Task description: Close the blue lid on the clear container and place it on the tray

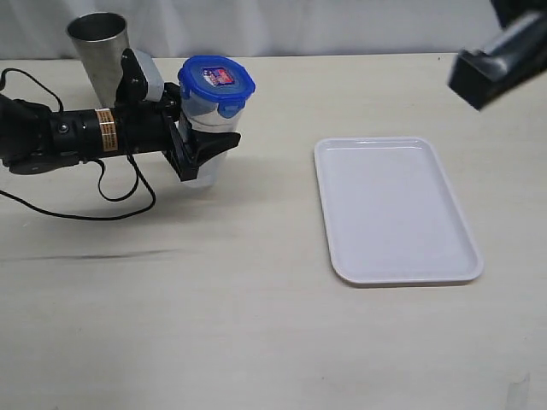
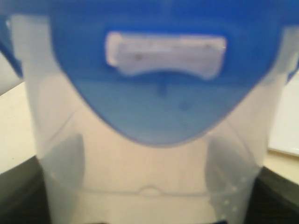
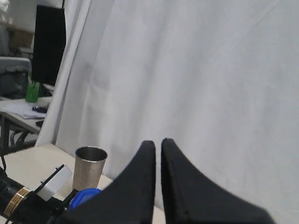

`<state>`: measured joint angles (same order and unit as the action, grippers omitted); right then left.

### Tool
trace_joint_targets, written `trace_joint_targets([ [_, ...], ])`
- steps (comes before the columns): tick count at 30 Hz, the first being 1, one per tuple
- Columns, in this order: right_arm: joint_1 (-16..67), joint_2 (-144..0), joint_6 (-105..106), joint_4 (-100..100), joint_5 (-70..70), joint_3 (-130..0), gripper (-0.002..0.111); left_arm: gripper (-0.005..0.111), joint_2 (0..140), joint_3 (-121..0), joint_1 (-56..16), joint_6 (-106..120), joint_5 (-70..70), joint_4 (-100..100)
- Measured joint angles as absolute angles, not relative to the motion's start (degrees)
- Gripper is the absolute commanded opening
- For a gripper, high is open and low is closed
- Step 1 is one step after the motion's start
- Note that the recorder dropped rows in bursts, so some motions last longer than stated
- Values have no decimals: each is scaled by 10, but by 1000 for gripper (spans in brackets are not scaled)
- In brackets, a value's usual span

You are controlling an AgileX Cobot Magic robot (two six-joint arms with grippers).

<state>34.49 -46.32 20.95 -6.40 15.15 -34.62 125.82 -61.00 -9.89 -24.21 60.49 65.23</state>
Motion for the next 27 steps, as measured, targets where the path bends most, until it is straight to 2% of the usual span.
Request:
trace_joint_targets([
  [4,345,-373,202,-66,183,-273,4,0,1258,-610,-99,-242,605,652],
  [14,345,-218,199,-66,157,-153,4,0,1258,-610,-99,-241,605,646],
  [27,345,-165,199,-70,141,-134,4,0,1258,-610,-99,-241,611,646],
])
